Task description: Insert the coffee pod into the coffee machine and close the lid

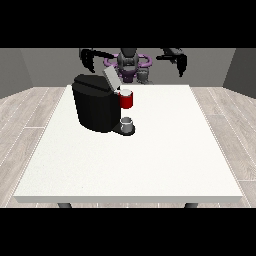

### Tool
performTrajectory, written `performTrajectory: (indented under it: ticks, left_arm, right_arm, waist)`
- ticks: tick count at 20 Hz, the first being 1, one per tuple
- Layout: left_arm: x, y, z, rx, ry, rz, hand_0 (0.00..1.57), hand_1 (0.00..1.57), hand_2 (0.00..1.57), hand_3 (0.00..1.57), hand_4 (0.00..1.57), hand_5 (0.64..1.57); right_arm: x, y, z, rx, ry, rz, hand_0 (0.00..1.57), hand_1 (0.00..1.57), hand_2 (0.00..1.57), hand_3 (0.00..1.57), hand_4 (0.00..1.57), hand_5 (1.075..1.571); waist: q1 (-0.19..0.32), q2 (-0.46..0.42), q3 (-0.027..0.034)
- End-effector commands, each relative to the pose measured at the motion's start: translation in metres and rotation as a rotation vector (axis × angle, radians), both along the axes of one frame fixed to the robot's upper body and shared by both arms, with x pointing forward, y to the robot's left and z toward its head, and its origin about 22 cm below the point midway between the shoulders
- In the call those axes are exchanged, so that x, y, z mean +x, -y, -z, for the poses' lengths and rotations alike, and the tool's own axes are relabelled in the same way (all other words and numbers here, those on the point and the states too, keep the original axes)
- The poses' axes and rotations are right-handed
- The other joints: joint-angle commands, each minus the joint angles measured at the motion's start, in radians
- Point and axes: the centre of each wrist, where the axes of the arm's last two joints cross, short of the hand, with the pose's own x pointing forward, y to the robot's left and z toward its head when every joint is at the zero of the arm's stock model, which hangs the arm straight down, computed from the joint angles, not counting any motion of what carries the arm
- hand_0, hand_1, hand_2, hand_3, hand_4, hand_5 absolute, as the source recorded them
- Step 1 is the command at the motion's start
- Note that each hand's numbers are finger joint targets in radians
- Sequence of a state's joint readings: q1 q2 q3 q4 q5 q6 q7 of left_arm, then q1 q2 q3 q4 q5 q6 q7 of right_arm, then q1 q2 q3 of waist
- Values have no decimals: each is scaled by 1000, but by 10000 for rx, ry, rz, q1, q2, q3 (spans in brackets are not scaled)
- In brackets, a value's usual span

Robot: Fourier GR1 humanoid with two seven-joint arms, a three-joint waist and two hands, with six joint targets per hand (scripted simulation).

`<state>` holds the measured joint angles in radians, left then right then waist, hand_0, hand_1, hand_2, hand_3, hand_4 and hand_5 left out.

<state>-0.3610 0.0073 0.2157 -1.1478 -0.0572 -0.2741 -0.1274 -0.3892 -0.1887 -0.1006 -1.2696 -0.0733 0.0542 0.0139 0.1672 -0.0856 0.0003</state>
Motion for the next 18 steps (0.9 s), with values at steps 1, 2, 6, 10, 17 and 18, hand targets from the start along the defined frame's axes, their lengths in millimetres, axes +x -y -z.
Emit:
performTrajectory:
  ticks: [1, 2, 6, 10, 17, 18]
  left_arm:
    - [-15, 2, 1, -87, -55, -134, 0, 0, 0, 0, 0, 1571]
    - [-11, 5, -20, -30, 320, -20, 0, 0, 0, 0, 0, 1571]
    - [-11, -2, -32, 221, 608, 23, 0, 0, 0, 0, 0, 1571]
    - [-22, -29, -21, 424, 446, -549, 0, 0, 0, 0, 0, 1571]
    - [-24, -27, -38, 185, 933, -990, 0, 0, 0, 0, 0, 1571]
    - [-34, -18, -41, 102, 614, -657, 0, 0, 0, 0, 0, 1571]
  right_arm:
    - [14, -12, -9, -240, 39, -350, 0, 0, 0, 0, 0, 1571]
    - [12, -1, 6, -87, 397, -285, 0, 0, 0, 0, 0, 1571]
    - [26, -5, 1, -277, 461, -96, 0, 0, 0, 0, 0, 1571]
    - [32, -47, -11, -532, 266, -828, 0, 0, 0, 0, 0, 1571]
    - [42, -36, -7, -400, 646, -916, 0, 0, 0, 0, 0, 1571]
    - [40, -15, 3, -627, 323, -509, 0, 0, 0, 0, 40, 1571]
  waist:
    - [-129, 361, -2]
    - [-13, 496, 0]
    - [224, 1023, 0]
    - [-351, 889, -4]
    - [-428, 1227, -3]
    - [0, 1002, -1]
